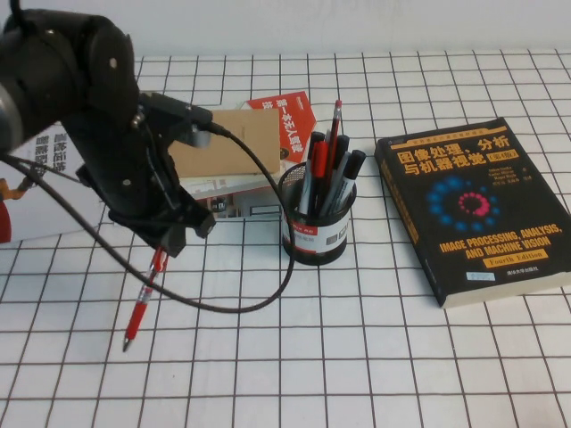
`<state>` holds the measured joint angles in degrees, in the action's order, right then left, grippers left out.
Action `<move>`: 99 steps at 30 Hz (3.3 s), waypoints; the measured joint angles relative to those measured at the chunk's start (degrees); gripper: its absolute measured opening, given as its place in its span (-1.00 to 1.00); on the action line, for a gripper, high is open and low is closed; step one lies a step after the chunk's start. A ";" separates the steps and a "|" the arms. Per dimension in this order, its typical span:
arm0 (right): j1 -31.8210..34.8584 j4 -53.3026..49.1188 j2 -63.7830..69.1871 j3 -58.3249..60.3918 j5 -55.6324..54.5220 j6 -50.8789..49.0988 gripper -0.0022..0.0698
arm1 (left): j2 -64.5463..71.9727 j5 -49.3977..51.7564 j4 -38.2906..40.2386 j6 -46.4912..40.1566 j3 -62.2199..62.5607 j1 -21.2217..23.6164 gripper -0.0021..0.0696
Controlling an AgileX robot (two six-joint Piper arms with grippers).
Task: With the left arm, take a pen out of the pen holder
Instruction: 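Take a marker out of the pen holder and lay it on the table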
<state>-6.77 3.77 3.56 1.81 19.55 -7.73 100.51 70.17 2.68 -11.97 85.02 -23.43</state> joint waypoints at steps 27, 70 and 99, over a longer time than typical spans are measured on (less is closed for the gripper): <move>0.00 0.00 0.00 0.00 0.00 0.00 -0.99 | 13.35 -1.60 13.75 3.29 2.45 9.81 -0.62; 0.00 0.00 0.00 0.00 0.00 0.00 -0.99 | -26.30 -21.81 10.88 -4.67 -12.60 9.81 -0.94; 0.00 0.10 0.00 0.00 0.19 0.00 -0.99 | -99.11 -25.05 3.88 11.15 -55.18 9.81 -0.94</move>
<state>-6.77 3.87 3.56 1.81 19.74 -7.73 1.40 45.12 6.56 -0.82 29.85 -13.62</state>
